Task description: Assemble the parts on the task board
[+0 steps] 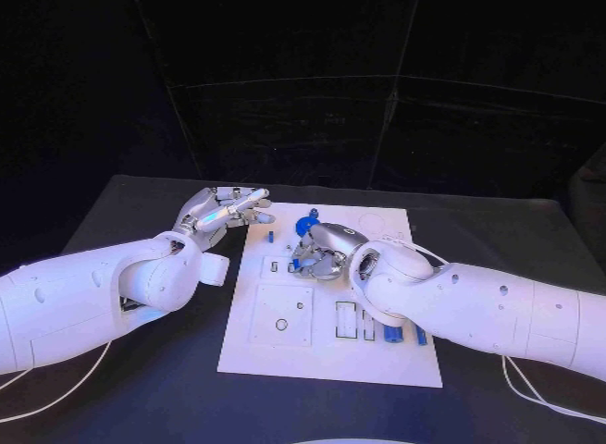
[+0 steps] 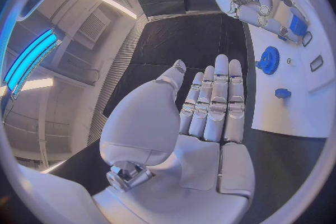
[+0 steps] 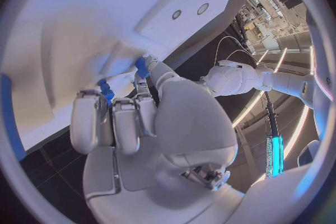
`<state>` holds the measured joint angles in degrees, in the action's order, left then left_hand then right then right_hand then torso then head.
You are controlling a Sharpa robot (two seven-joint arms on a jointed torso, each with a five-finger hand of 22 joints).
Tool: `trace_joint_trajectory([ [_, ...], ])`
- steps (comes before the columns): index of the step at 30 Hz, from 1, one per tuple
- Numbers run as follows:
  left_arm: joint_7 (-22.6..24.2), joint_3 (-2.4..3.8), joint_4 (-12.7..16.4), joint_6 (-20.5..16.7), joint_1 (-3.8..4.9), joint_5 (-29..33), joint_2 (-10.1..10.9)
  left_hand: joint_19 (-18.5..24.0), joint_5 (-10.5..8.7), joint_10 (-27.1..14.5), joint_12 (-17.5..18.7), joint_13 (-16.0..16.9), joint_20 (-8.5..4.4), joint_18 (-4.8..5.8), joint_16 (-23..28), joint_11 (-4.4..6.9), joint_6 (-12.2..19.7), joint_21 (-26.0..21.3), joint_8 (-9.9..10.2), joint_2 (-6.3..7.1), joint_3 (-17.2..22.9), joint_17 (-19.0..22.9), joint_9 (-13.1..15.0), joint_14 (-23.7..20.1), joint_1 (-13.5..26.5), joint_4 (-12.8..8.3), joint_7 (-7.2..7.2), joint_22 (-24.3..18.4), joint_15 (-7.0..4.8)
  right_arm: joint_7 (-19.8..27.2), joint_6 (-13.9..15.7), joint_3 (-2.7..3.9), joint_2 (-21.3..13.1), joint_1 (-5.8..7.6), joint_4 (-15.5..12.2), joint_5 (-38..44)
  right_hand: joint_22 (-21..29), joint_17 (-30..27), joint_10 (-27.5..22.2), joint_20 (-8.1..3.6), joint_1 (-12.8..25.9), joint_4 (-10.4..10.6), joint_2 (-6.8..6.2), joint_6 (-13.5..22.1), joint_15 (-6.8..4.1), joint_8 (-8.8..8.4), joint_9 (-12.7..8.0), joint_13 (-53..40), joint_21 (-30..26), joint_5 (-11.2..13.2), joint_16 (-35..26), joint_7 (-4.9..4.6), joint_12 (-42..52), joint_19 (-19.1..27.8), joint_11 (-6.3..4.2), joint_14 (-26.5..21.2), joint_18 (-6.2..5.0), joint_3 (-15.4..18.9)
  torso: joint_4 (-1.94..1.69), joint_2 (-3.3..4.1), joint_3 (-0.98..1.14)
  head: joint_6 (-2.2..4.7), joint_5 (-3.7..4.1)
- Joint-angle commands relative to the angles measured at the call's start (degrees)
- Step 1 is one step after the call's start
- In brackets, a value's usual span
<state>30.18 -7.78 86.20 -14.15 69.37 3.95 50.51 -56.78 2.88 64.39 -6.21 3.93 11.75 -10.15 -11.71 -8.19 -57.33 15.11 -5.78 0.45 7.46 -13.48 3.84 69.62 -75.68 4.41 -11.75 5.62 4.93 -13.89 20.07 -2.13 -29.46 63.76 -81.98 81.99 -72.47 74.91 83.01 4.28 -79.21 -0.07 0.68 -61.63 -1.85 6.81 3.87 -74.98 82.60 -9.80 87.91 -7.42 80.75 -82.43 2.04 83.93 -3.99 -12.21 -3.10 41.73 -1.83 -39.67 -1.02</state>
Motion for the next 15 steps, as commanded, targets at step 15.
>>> trace_joint_trajectory([
  [15,0.62,0.06,-0.18,0.56,0.11,0.19,-0.2,-0.35,-0.09,0.4,0.37,-0.07,-0.09,-0.38,0.23,0.02,-0.48,-0.21,0.26,-0.37,0.03,-0.08,-0.06,0.2,0.29,-0.22,0.04,-0.05,0.11,-1.74,-2.48,-0.04,-0.59,-0.17,-0.17,2.34,0.07,9.55,-0.05,-0.35,0.84,-0.05,-0.46,-0.91,-0.32,0.06,0.07,-4.34,-0.04,-0.3,-0.2,0.6,-0.14,-0.03,-0.07,4.9,0.5,-0.41,-0.1,-0.01,0.03,-0.29,0.09],
])
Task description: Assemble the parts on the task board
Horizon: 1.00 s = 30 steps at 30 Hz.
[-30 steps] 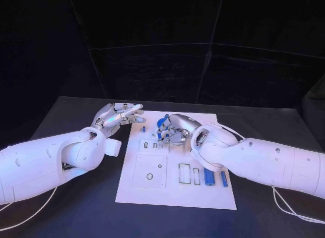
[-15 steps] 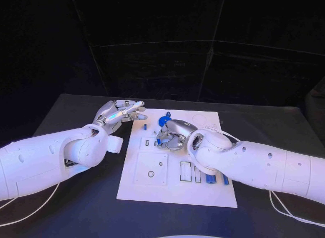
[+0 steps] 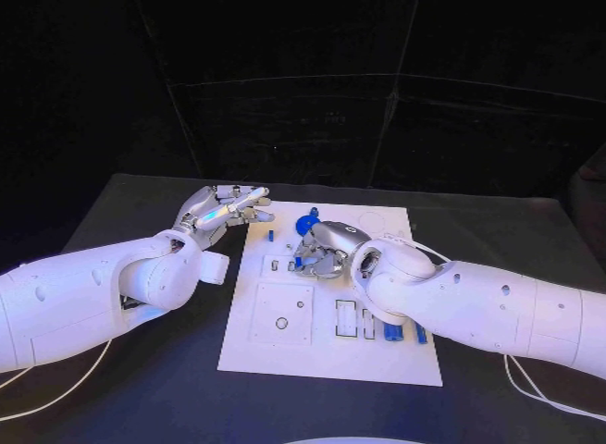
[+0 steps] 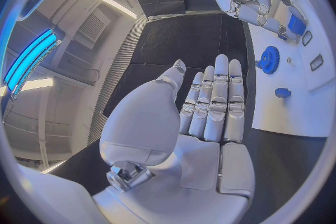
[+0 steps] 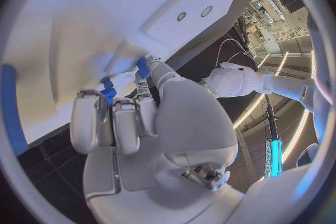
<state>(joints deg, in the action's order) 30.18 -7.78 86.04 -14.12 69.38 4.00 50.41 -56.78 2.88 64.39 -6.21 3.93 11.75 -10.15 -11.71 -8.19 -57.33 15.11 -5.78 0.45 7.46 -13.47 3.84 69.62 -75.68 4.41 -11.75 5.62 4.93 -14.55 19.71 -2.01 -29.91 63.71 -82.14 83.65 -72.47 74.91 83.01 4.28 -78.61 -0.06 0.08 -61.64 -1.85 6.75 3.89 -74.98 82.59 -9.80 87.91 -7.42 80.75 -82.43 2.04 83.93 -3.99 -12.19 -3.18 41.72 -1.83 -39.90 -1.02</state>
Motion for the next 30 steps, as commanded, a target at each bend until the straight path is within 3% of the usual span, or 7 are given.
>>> trace_joint_trajectory([
  [1,0.6,0.06,-0.04,0.56,0.1,0.13,-0.12,-0.35,-0.09,0.4,0.37,-0.07,-0.09,-0.38,0.23,0.02,-0.48,-0.22,0.26,-0.37,0.03,-0.09,-0.06,0.2,0.29,-0.23,0.04,-0.06,0.11,-1.13,-2.27,-0.17,-0.15,-0.12,-0.01,0.67,0.08,9.55,-0.05,-0.35,0.25,-0.06,0.13,-0.9,-0.32,0.11,0.05,-4.34,-0.03,-0.3,-0.19,0.61,-0.14,-0.03,-0.07,4.9,0.5,-0.43,0.0,0.01,0.02,-0.03,0.1],
  [14,0.41,0.05,-0.38,0.75,0.1,0.13,-0.35,-0.35,-0.09,0.41,0.44,-0.08,-0.09,-0.38,0.3,0.01,-0.49,-0.25,0.3,-0.39,0.02,-0.12,-0.06,0.2,0.34,-0.27,0.02,-0.09,0.12,-1.46,-4.75,-0.17,0.01,-0.12,0.16,0.9,0.16,9.33,-0.31,-0.29,1.27,-0.13,-0.92,-0.53,-0.24,-0.26,-0.03,-4.05,-0.1,-0.29,-0.31,0.46,-0.45,-0.01,0.04,4.85,0.49,-0.52,-0.03,0.03,0.05,-0.11,0.23],
  [30,0.22,0.05,-0.6,1.06,0.1,0.13,-0.35,-0.35,-0.09,0.4,0.47,-0.08,-0.08,-0.38,0.33,0.0,-0.49,-0.27,0.32,-0.4,0.03,-0.13,-0.06,0.19,0.35,-0.29,0.02,-0.11,0.12,-2.32,-4.49,-0.17,0.23,-0.12,0.43,1.78,0.32,9.06,-1.29,0.11,3.05,-0.12,-2.74,1.3,0.28,-1.55,-0.17,-2.87,-0.24,-0.92,-0.45,-0.33,-1.61,0.07,0.71,4.8,0.48,-0.46,-0.07,-0.03,0.0,-0.23,0.39],
])
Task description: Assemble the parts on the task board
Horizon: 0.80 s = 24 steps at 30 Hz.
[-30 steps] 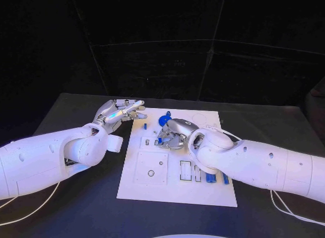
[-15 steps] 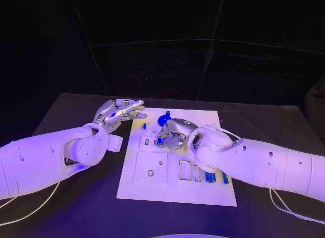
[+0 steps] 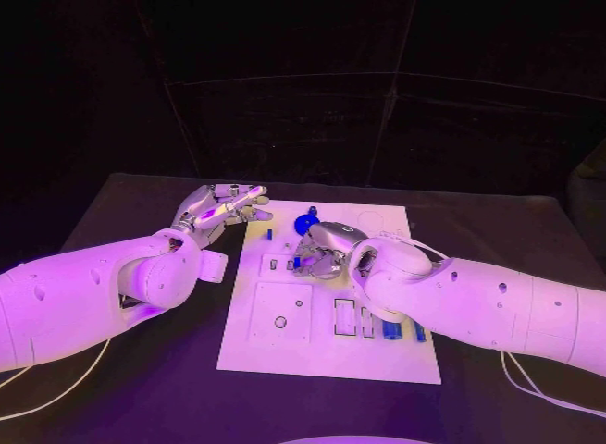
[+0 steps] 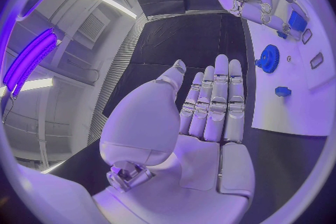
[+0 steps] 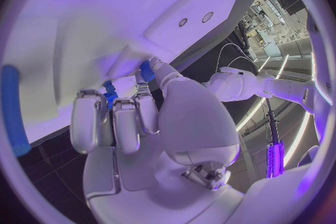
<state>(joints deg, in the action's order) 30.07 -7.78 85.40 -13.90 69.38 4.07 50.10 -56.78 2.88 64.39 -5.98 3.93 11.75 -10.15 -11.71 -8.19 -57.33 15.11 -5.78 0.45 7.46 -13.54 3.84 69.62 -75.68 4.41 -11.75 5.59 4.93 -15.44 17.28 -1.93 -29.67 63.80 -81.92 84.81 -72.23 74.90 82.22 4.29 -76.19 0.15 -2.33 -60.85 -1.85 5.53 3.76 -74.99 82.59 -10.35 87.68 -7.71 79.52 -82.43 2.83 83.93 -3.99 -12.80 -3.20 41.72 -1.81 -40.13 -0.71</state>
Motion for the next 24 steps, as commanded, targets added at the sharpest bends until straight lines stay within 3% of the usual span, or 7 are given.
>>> trace_joint_trajectory([
  [1,0.32,0.06,0.03,0.85,0.1,0.07,-0.04,-0.35,-0.09,0.4,0.24,-0.08,-0.08,-0.38,0.33,0.0,-0.49,-0.27,0.32,-0.4,0.03,-0.07,-0.06,0.2,0.34,-0.29,0.02,-0.07,0.12,-1.47,-1.99,-0.25,0.0,-0.21,0.21,0.64,0.1,9.06,-0.56,0.15,0.76,-0.31,-0.43,0.62,0.32,-0.41,-0.04,-2.8,-0.24,-0.4,-0.23,-0.09,-0.43,0.07,-0.04,4.8,0.48,0.17,-0.04,-0.03,-0.02,-0.01,0.09],
  [7,0.06,0.06,0.02,0.99,0.1,0.07,-0.04,-0.35,-0.09,0.36,0.35,-0.09,-0.08,-0.38,0.43,-0.01,-0.46,-0.32,0.41,-0.39,0.07,-0.11,-0.07,0.19,0.27,-0.44,-0.02,-0.11,0.13,-1.72,-1.52,-0.25,0.02,-0.21,0.27,0.69,0.28,9.08,-1.25,0.61,1.49,-0.39,-1.45,3.33,0.87,-1.77,-0.16,-2.0,-0.36,-0.63,-0.23,-0.9,-1.2,0.17,0.64,4.8,0.45,0.41,-0.08,-0.02,0.01,0.0,0.35],
  [14,-0.44,0.06,-0.05,0.72,0.1,0.07,-0.05,-0.35,-0.08,0.36,0.4,-0.09,-0.07,-0.38,0.48,-0.02,-0.45,-0.35,0.44,-0.42,0.11,-0.13,-0.07,0.19,0.22,-0.53,-0.03,-0.14,0.14,-2.02,-0.51,-0.25,0.08,-0.21,0.17,0.53,0.37,9.07,-2.44,1.29,2.92,0.03,-2.88,7.38,1.57,-2.06,-0.2,-0.61,-0.43,-0.79,-0.25,-1.69,-2.42,0.24,1.43,4.79,0.43,2.07,-0.04,0.0,-0.01,0.02,0.46],
  [18,-0.62,0.06,-0.06,0.71,0.1,0.07,-0.07,-0.35,-0.08,0.36,0.41,-0.09,-0.07,-0.38,0.48,-0.02,-0.45,-0.35,0.45,-0.42,0.12,-0.14,-0.07,0.19,0.21,-0.53,-0.03,-0.14,0.14,-2.17,1.22,-0.25,0.02,-0.21,0.01,0.35,0.48,9.0,-3.61,1.76,3.94,1.1,-3.73,9.7,2.05,-1.94,-0.07,0.79,-0.49,-0.69,-0.28,-2.22,-3.52,0.31,1.95,4.76,0.4,4.05,-0.03,0.0,-0.02,0.04,0.41],
  [24,-0.73,0.05,-0.11,0.83,0.1,0.07,-0.08,-0.35,-0.08,0.37,0.43,-0.09,-0.07,-0.38,0.51,-0.03,-0.46,-0.36,0.46,-0.44,0.14,-0.15,-0.07,0.19,0.18,-0.58,-0.04,-0.15,0.14,-0.3,6.43,-0.25,-0.5,-0.22,-0.66,-0.46,0.49,8.86,-4.28,2.3,3.63,3.47,-4.61,12.08,2.55,-1.67,0.03,1.48,-0.49,-1.03,-0.35,-2.81,-3.78,0.34,2.53,4.71,0.39,7.59,0.02,0.0,0.04,0.04,0.41],
])
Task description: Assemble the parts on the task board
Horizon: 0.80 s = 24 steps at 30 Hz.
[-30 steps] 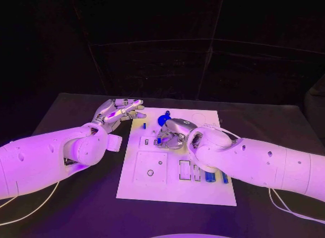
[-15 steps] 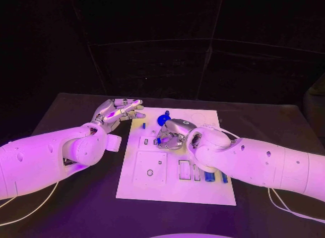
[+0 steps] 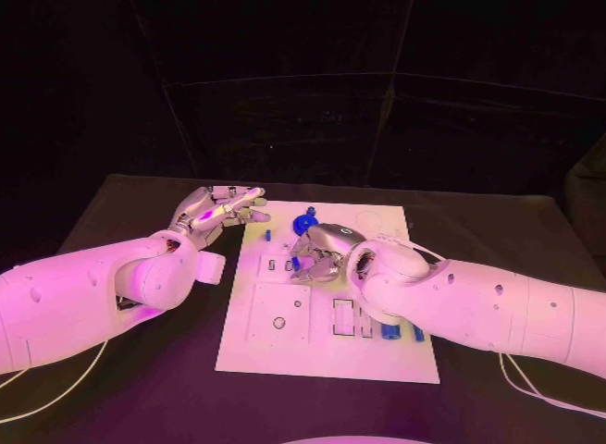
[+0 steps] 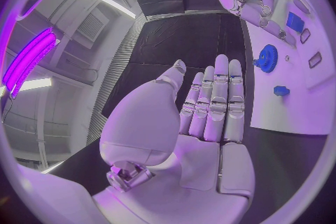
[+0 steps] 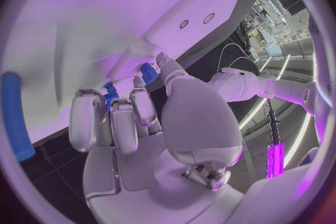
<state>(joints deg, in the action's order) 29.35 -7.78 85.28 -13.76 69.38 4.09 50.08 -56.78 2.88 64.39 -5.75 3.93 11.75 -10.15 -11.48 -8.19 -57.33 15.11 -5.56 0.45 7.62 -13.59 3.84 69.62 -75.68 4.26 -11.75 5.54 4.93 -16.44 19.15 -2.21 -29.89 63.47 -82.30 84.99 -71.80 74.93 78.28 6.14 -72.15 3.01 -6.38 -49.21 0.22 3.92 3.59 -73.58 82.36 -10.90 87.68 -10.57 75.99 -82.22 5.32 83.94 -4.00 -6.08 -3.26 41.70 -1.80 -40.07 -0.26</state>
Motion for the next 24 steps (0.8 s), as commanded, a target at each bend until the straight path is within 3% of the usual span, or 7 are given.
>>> trace_joint_trajectory([
  [1,-0.04,0.05,0.0,0.75,0.1,0.04,-0.06,-0.36,-0.08,0.39,0.2,-0.09,-0.07,-0.37,0.29,-0.02,-0.48,-0.37,0.23,-0.45,0.0,-0.1,-0.06,0.19,0.17,-0.44,-0.02,-0.1,0.14,1.75,5.5,0.03,-0.54,0.1,-0.57,-0.9,0.01,8.9,-0.22,0.57,-1.05,1.49,-0.79,0.83,0.58,0.11,0.26,-0.08,-0.23,-1.17,-0.32,-0.05,0.01,0.12,0.14,4.72,0.4,1.98,0.07,0.0,0.04,0.01,-0.07],
  [7,-1.58,0.05,-0.11,0.35,0.1,-2.91,0.05,-4.3,-0.04,5.41,-1.36,0.68,-1.65,-0.65,-2.33,1.89,-2.8,1.56,-0.32,-0.76,0.3,-2.14,0.21,6.02,0.8,-0.81,1.53,0.61,-1.85,9.97,9.74,0.11,-3.72,0.18,-3.74,-4.07,-0.28,9.26,0.7,0.67,-3.61,3.65,-0.27,0.75,0.66,0.81,0.43,-1.24,-0.06,-3.36,-0.16,-0.02,1.44,0.01,0.13,4.79,0.43,3.88,0.12,-0.12,0.04,0.11,-0.13],
  [13,-13.58,0.06,0.23,-2.97,0.22,-12.71,0.55,-14.78,0.27,13.8,-5.24,2.87,-6.41,-0.39,-13.84,6.24,-6.72,8.5,-1.82,-0.3,0.75,-9.38,0.87,16.56,2.62,-0.28,4.95,3.87,-6.24,14.23,7.69,0.29,-8.87,3.21,-6.93,-16.34,0.39,8.72,0.24,0.56,-4.48,3.64,0.55,-0.13,0.5,1.39,0.56,-0.66,-0.38,-3.52,-0.41,0.24,1.03,0.35,-0.08,4.65,0.3,3.82,0.22,-0.3,0.22,-0.05,-0.16],
  [15,-20.28,0.06,0.31,-1.15,0.46,-17.01,0.56,-16.51,0.04,15.38,-6.89,4.2,-7.17,-0.26,-29.05,6.25,-7.24,10.57,-2.07,0.08,-0.09,-22.96,1.1,17.53,5.68,1.45,5.34,5.04,-6.82,15.53,6.64,0.31,-10.88,4.72,-7.66,-20.89,0.76,8.3,-0.07,0.48,-4.9,3.49,1.04,-0.39,0.4,1.59,0.57,-0.27,-0.56,-3.58,-0.62,0.33,0.73,0.55,-0.19,4.54,0.23,3.73,0.35,-0.57,0.3,-0.15,-0.35],
  [19,-31.1,0.06,-0.36,3.8,1.58,-26.33,-0.34,-17.04,0.16,14.08,-8.52,5.89,-7.24,0.01,-37.17,6.0,-6.07,12.25,-2.16,0.01,-4.63,-30.49,1.29,17.26,13.67,7.44,5.13,6.13,-6.58,17.23,6.44,0.68,-14.71,6.66,-9.24,-25.42,1.49,7.73,-0.45,0.37,-5.51,3.15,1.53,-0.74,0.28,1.87,0.59,0.17,-0.93,-3.58,-0.91,0.48,0.37,0.91,-0.32,4.39,0.09,3.62,0.31,-1.01,0.49,-0.39,-0.51],
  [21,-36.18,0.06,-0.97,6.06,2.14,-31.89,-1.02,-18.26,-0.03,11.22,-15.05,11.28,-8.17,-0.13,-53.28,6.15,-4.94,17.1,-4.65,0.06,-8.86,-46.24,2.6,16.35,12.29,9.2,4.81,9.36,-7.52,17.79,6.45,0.91,-16.51,7.58,-9.72,-27.18,1.47,7.71,-0.39,0.34,-5.57,3.1,1.6,-0.91,0.24,1.99,0.61,0.1,-0.93,-3.62,-0.93,0.53,0.44,0.9,-0.36,4.38,0.09,3.65,0.44,-1.32,0.7,-0.62,-0.9],
  [24,-41.22,0.06,-2.03,8.44,3.08,-36.76,-2.15,-17.97,0.24,9.94,-21.04,15.77,-8.42,-0.13,-65.16,6.73,-4.97,20.43,-7.37,-0.6,-11.08,-59.49,3.94,17.53,11.15,10.11,5.89,11.76,-7.24,18.18,6.01,1.07,-18.07,8.26,-9.95,-28.43,1.49,7.6,-0.36,0.28,-5.62,3.05,1.75,-1.2,0.18,2.2,0.65,0.09,-0.96,-3.8,-0.99,0.61,0.47,0.92,-0.44,4.35,0.09,3.71,0.61,-1.69,0.94,-0.64,-1.05],
])
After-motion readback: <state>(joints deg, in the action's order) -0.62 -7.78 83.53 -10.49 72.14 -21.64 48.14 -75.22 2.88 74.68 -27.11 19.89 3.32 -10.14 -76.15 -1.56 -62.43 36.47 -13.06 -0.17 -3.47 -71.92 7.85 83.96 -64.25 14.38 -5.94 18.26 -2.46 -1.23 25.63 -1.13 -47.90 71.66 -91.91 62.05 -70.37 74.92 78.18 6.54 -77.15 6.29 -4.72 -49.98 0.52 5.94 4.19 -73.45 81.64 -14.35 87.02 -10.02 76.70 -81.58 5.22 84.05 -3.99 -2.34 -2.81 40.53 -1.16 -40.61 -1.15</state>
